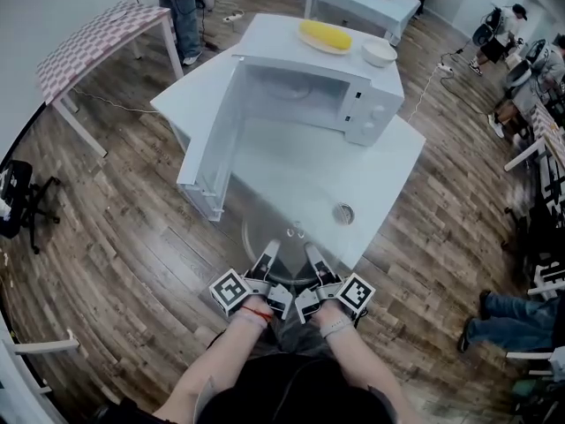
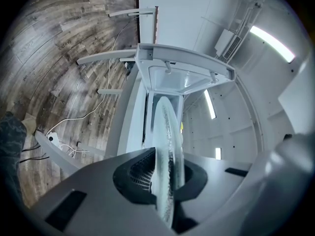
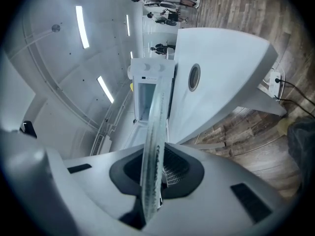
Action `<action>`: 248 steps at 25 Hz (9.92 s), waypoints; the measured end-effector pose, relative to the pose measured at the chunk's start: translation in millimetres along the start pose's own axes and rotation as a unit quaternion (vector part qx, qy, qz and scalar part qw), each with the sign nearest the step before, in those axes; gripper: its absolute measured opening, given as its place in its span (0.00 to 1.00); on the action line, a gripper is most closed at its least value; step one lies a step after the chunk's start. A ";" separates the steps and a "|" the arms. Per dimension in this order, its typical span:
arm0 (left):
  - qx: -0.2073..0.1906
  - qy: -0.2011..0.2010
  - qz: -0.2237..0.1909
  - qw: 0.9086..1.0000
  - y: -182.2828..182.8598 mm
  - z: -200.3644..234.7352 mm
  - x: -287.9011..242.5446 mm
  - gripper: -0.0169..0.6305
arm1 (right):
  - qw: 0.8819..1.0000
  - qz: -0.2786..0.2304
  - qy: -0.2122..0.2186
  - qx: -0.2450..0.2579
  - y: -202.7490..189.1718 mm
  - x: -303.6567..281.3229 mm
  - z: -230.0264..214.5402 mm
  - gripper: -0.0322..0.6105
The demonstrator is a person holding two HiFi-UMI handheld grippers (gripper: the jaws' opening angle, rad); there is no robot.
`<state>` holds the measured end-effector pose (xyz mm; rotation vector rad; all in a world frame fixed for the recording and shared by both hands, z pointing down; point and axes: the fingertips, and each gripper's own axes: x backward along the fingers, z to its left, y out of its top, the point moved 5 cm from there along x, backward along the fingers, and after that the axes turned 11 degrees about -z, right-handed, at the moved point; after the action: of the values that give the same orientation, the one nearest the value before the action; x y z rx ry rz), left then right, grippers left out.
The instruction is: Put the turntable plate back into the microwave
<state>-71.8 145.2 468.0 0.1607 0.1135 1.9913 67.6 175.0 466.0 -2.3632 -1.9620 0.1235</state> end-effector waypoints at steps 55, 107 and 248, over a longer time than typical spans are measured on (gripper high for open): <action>0.007 -0.009 -0.072 0.997 51.2 6.9 -223.8 0.08 | 0.998 0.055 0.013 0.000 93.1 -229.8 -7.8 0.12; -0.088 -0.005 -0.043 0.995 84.3 17.7 -299.1 0.08 | 0.999 0.044 0.009 -0.003 111.2 -308.7 -21.3 0.11; -0.188 0.038 0.099 0.977 66.0 14.7 -322.3 0.11 | 0.857 0.221 -0.047 0.463 96.1 -315.1 3.9 0.11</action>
<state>2.8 -175.5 472.7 -0.1542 -0.2380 2.1773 103.5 -152.5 458.0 -2.0294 -0.9348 0.9697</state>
